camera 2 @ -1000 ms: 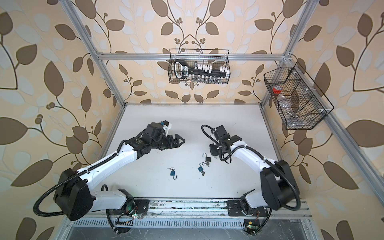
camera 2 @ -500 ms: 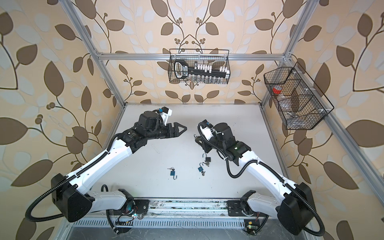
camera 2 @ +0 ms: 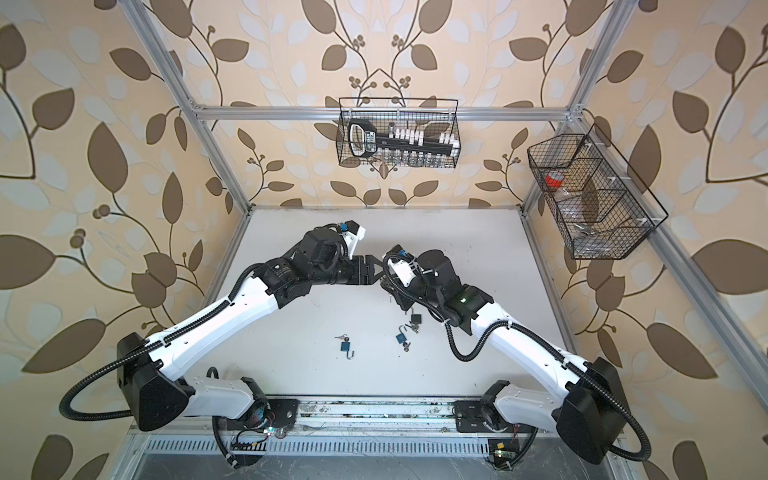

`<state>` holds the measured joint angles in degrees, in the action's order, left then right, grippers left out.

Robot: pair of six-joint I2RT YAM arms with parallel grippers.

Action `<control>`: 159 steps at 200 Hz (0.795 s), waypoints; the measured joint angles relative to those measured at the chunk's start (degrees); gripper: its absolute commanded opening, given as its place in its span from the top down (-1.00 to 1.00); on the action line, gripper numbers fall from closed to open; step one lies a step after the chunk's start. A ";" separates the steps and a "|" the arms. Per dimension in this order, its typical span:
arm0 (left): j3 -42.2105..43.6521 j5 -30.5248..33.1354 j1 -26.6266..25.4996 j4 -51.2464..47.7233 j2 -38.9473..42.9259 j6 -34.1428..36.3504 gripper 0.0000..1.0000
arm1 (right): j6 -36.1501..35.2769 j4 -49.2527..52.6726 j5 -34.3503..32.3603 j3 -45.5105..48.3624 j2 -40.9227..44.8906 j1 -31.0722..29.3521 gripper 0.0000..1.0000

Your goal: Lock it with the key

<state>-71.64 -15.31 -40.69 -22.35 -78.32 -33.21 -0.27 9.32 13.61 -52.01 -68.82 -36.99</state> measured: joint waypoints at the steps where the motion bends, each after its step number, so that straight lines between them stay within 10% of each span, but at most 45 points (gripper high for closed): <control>1: 0.00 0.02 -0.04 -0.04 -0.04 0.00 -0.35 | 0.00 -0.02 -0.02 0.00 0.00 -0.02 1.00; 159: -0.42 2.80 -1.40 -0.37 -2.47 0.07 1.00 | 2.43 -0.92 -5.07 -0.24 0.02 -0.50 1.00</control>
<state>-72.05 -12.51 -42.09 -22.72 -80.79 -33.15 2.15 8.40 8.54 -52.25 -68.79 -37.50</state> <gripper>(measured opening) 0.048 0.229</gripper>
